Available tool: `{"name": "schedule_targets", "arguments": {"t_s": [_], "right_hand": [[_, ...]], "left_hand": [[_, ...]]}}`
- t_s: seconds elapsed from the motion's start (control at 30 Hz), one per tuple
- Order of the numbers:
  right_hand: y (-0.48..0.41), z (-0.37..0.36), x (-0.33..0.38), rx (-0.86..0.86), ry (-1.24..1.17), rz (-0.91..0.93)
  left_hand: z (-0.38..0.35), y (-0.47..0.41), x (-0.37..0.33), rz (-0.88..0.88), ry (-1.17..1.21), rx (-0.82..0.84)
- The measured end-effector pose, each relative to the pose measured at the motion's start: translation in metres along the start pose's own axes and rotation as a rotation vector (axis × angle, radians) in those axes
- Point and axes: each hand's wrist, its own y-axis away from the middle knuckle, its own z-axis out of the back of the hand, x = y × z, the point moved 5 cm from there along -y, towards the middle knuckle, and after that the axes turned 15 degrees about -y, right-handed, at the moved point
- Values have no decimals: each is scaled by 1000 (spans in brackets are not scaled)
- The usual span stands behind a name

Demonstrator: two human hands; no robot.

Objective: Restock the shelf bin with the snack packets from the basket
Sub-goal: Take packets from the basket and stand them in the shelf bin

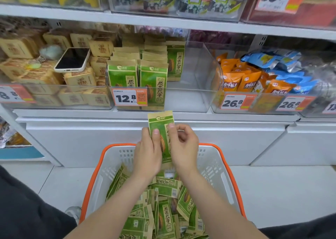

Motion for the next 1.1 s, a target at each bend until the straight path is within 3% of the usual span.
{"name": "schedule_targets", "arguments": {"t_s": [0.2, 0.4, 0.5, 0.63, 0.83, 0.97, 1.1], "right_hand": [[-20, -19, 31, -89, -320, -272], [-46, -44, 83, -54, -377, -243], [-59, -53, 101, -63, -264, -93], [-79, -71, 117, 58, 108, 97], [-134, -55, 127, -171, 285, 107], [-164, -56, 134, -123, 413, 187], [-192, -67, 111, -48, 528, 66]], "left_hand": [[29, -25, -34, -116, 31, -175], [61, -63, -80, -191, -58, -263], [79, -81, -107, -235, -154, -301], [96, -110, -133, -268, -370, -260], [101, -143, -133, -526, -785, -348], [82, -149, -116, -489, -939, -163], [71, -155, -111, -479, -1022, -169]]}}
